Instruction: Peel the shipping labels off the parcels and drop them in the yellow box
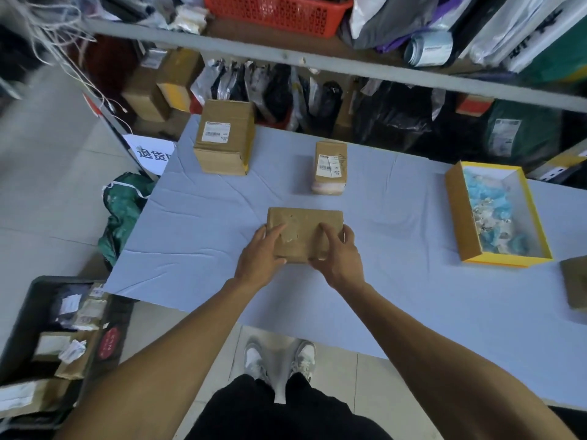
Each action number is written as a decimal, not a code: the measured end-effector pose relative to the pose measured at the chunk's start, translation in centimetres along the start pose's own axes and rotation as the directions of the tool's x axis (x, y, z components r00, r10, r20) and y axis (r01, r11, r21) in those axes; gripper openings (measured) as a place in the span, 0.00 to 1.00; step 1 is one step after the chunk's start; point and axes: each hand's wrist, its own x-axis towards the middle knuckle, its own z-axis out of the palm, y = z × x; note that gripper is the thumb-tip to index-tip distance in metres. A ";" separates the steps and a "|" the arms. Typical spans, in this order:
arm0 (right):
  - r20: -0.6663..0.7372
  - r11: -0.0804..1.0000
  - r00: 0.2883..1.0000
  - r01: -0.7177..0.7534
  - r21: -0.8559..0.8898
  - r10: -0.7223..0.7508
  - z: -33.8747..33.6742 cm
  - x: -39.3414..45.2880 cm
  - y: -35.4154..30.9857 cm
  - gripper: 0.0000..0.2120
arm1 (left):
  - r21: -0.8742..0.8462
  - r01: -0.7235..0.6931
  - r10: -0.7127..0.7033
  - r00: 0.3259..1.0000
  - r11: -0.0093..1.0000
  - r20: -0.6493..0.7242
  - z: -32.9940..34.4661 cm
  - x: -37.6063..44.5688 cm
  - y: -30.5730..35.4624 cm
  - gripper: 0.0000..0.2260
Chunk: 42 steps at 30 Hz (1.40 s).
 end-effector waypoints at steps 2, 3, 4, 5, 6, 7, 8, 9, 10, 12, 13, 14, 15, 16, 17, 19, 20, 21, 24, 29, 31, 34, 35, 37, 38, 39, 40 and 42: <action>-0.009 0.997 0.997 0.072 0.002 -0.072 0.0 1.5 -2.1 0.35 | 0.000 0.027 -0.027 0.998 1.000 -0.059 -2.1 0.6 -0.9 0.35; -0.017 0.994 0.994 0.108 -0.001 -0.108 0.1 2.4 -3.3 0.35 | 0.012 0.035 -0.034 0.996 0.999 -0.085 -3.2 1.0 -1.3 0.35; -0.031 0.991 0.990 0.134 -0.014 -0.134 0.1 3.2 -4.4 0.35 | 0.025 0.038 -0.035 0.994 0.999 -0.106 -4.3 1.6 -1.8 0.34; -0.046 0.988 0.987 0.152 -0.027 -0.153 0.1 4.3 -5.4 0.35 | 0.034 0.038 -0.033 0.992 0.999 -0.122 -5.3 2.2 -2.2 0.34; -0.058 0.987 0.986 0.158 -0.026 -0.159 -0.2 5.4 -6.5 0.35 | 0.037 0.029 -0.024 0.991 0.999 -0.135 -6.5 3.2 -2.6 0.34; -0.072 0.986 0.983 0.165 -0.017 -0.166 -0.6 6.6 -7.5 0.34 | 0.040 0.013 -0.007 0.990 0.999 -0.140 -7.7 4.4 -2.8 0.34; -0.084 0.983 0.980 0.182 -0.015 -0.183 -1.0 7.8 -8.4 0.34 | 0.044 -0.008 0.014 0.990 0.999 -0.138 -8.8 5.9 -2.9 0.34; -0.095 0.981 0.976 0.194 -0.018 -0.195 -1.6 9.1 -9.2 0.34 | 0.055 -0.031 0.038 0.990 0.998 -0.135 -10.0 7.5 -2.9 0.34; -0.102 0.982 0.977 0.187 -0.016 -0.188 -2.3 10.3 -9.8 0.35 | 0.065 -0.053 0.061 0.989 0.996 -0.134 -11.1 9.1 -2.7 0.34; -0.113 0.992 0.988 0.115 0.047 -0.109 -3.3 12.6 -10.4 0.35 | 0.073 -0.092 0.099 0.990 0.993 -0.104 -12.4 11.9 -2.1 0.34; -0.113 0.994 0.991 0.078 0.072 -0.070 -3.6 13.5 -10.5 0.35 | 0.075 -0.115 0.121 0.989 0.991 -0.083 -12.8 13.1 -1.7 0.34; -0.114 0.996 0.992 0.067 0.061 -0.060 -3.9 14.5 -10.8 0.35 | 0.082 -0.138 0.144 0.987 0.987 -0.071 -13.1 14.3 -1.4 0.34; -0.099 0.997 0.994 0.054 0.052 -0.049 -4.2 15.6 -10.9 0.35 | 0.096 -0.152 0.158 0.986 0.984 -0.060 -13.4 15.4 -1.2 0.35; -0.083 0.998 0.996 0.040 0.052 -0.036 -4.5 16.7 -10.8 0.34 | 0.107 -0.160 0.166 0.985 0.981 -0.051 -13.7 16.6 -1.2 0.35; -0.066 0.998 0.998 0.027 0.063 -0.023 -4.7 17.8 -10.9 0.33 | 0.115 -0.163 0.169 0.985 0.980 -0.040 -13.9 17.7 -1.2 0.35; -0.039 0.996 0.999 -0.005 0.084 0.009 -4.8 19.5 -11.3 0.32 | 0.128 -0.176 0.180 0.984 0.976 -0.020 -14.2 19.6 -1.2 0.35; -0.048 0.998 0.999 -0.017 0.066 0.020 -4.8 20.1 -11.4 0.32 | 0.140 -0.184 0.188 0.982 0.973 -0.014 -14.3 20.4 -1.3 0.35; -0.066 0.999 0.998 -0.020 0.041 0.023 -4.6 20.8 -11.5 0.33 | 0.154 -0.195 0.199 0.980 0.969 -0.009 -14.2 21.2 -1.4 0.34; -0.066 0.999 0.997 -0.032 0.003 0.032 -3.8 22.3 -11.6 0.32 | 0.178 -0.201 0.203 0.979 0.963 0.008 -13.8 23.3 -1.4 0.33; -0.022 0.993 1.000 -0.016 -0.117 0.014 -2.2 24.9 -11.4 0.32 | 0.202 -0.132 0.127 0.991 0.970 0.037 -12.4 25.5 -1.2 0.30; -0.025 0.989 0.999 -0.034 -0.145 0.030 -1.8 25.5 -11.3 0.31 | 0.225 -0.114 0.106 0.993 0.968 0.050 -11.9 26.1 -1.0 0.30; -0.007 0.964 0.999 -0.035 -0.265 0.035 -1.7 26.2 -11.4 0.30 | 0.276 -0.097 0.078 0.994 0.956 0.079 -11.7 26.5 -0.9 0.34; -0.002 0.953 1.000 -0.030 -0.301 0.031 -1.7 26.5 -11.4 0.30 | 0.291 -0.104 0.079 0.992 0.951 0.096 -11.7 26.6 -1.0 0.35; 0.013 0.916 1.000 -0.013 -0.401 0.020 -2.0 27.0 -11.9 0.34 | 0.326 -0.127 0.092 0.988 0.937 0.121 -11.9 26.3 -1.0 0.36; 0.028 0.892 1.000 0.001 -0.452 0.013 -2.1 27.2 -12.4 0.37 | 0.343 -0.139 0.102 0.987 0.929 0.123 -12.0 26.1 -1.0 0.36; 0.043 0.875 0.999 0.023 -0.484 -0.002 -2.0 27.5 -12.9 0.38 | 0.350 -0.146 0.117 0.988 0.925 0.103 -12.3 25.7 -0.9 0.35; 0.056 0.872 0.998 0.053 -0.487 -0.030 -1.7 27.6 -13.6 0.37 | 0.350 -0.151 0.136 0.988 0.925 0.069 -12.5 25.3 -1.0 0.33; 0.101 0.865 0.988 0.152 -0.478 -0.119 -0.5 27.9 -15.0 0.32 | 0.342 -0.175 0.198 0.980 0.923 -0.035 -13.3 24.5 -1.5 0.30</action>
